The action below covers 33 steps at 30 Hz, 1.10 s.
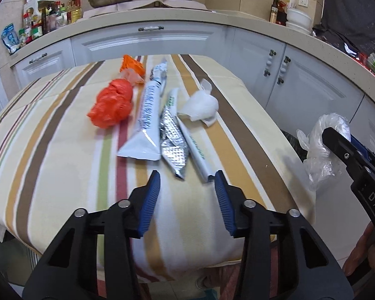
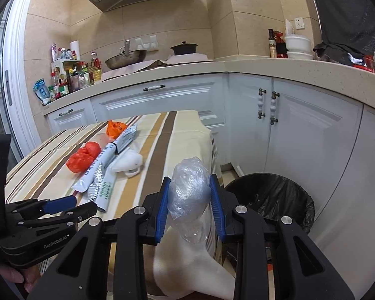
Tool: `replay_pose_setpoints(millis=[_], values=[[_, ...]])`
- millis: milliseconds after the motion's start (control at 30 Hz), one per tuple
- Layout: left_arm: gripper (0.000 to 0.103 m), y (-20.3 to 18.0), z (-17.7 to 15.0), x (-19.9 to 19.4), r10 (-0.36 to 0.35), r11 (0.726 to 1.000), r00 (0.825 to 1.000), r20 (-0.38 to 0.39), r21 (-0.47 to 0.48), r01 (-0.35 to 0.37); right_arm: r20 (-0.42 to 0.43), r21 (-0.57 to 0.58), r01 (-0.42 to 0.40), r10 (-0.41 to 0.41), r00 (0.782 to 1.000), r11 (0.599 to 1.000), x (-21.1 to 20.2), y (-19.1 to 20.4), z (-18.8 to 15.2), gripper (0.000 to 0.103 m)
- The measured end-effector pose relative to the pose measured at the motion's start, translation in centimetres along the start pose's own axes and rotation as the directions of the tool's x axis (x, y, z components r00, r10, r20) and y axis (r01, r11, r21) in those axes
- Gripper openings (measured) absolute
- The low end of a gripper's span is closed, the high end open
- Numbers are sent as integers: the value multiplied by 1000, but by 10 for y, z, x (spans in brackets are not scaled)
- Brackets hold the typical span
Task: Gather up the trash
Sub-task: 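Grasp the thin white tube with the left gripper while the right holds the clear bag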
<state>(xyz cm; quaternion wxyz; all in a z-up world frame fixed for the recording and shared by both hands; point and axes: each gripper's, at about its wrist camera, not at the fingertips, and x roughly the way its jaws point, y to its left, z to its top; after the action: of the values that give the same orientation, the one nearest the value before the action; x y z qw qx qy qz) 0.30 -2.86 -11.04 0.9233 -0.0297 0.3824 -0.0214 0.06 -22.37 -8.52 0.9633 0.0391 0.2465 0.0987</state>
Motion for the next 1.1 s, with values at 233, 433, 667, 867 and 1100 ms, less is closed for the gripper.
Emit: replay_pose_setpoints(millis=[233, 433, 667, 867, 1100], values=[[31, -12, 0, 12, 13, 1000, 1000, -16, -9, -13, -14, 35, -11, 12, 1000, 999, 8, -16, -7, 32], [29, -15, 6, 2, 18, 999, 1000, 8, -36, -18, -20, 51, -24, 25, 1000, 998, 12, -23, -7, 32], [29, -21, 5, 12, 4, 1000, 1000, -22, -27, -4, -19, 62, -24, 25, 1000, 998, 12, -28, -8, 32], [26, -21, 8, 20, 29, 999, 999, -14, -23, -30, -20, 73, -16, 17, 1000, 997, 13, -35, -8, 32], [11, -26, 12, 25, 52, 999, 999, -3, 6, -52, -26, 77, -12, 14, 1000, 997, 16, -40, -8, 32]])
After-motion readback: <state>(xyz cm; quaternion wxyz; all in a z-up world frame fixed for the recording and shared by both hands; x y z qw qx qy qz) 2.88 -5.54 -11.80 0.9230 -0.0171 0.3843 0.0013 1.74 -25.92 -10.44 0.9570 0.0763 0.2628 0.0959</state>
